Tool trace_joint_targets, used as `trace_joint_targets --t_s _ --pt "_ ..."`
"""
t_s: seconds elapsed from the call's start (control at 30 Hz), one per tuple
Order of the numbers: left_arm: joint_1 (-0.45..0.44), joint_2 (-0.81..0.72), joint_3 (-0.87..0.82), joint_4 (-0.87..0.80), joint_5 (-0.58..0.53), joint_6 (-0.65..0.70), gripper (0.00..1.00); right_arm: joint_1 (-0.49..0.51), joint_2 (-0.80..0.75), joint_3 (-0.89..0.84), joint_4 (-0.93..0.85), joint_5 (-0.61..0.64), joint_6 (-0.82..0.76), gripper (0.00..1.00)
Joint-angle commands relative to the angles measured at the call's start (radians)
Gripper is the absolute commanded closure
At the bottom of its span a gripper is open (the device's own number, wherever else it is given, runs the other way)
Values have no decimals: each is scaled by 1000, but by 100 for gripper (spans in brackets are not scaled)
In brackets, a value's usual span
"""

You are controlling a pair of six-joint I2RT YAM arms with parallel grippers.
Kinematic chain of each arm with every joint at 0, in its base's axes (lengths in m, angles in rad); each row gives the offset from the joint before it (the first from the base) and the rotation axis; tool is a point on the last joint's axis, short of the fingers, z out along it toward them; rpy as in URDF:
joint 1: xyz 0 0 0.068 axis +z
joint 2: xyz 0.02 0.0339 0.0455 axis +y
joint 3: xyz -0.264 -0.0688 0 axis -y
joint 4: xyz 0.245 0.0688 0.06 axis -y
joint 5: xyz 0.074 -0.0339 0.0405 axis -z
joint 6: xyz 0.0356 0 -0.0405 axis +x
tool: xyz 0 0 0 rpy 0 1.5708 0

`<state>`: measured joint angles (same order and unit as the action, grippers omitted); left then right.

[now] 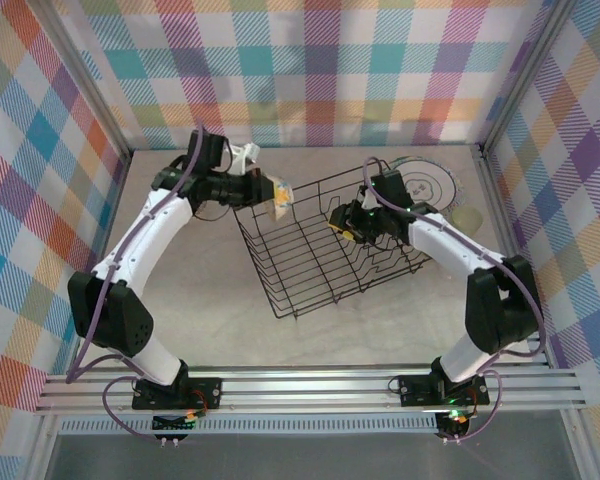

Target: Unload the mixed dishes from the dish rack

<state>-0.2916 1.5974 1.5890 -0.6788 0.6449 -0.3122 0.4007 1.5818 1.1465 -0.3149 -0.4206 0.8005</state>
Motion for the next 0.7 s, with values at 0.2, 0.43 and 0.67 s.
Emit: trace_joint_targets --t_s 0.2,0.43,0.67 --pt "99 61 374 -407 -394 222 100 37 -124 23 -151 51 -175 37" --pt "159 206 528 -520 -588 290 100 93 -204 26 -204 33 -300 12" --pt "210 372 659 -606 -740 342 100 107 -317 -48 -233 -13 -373 1"
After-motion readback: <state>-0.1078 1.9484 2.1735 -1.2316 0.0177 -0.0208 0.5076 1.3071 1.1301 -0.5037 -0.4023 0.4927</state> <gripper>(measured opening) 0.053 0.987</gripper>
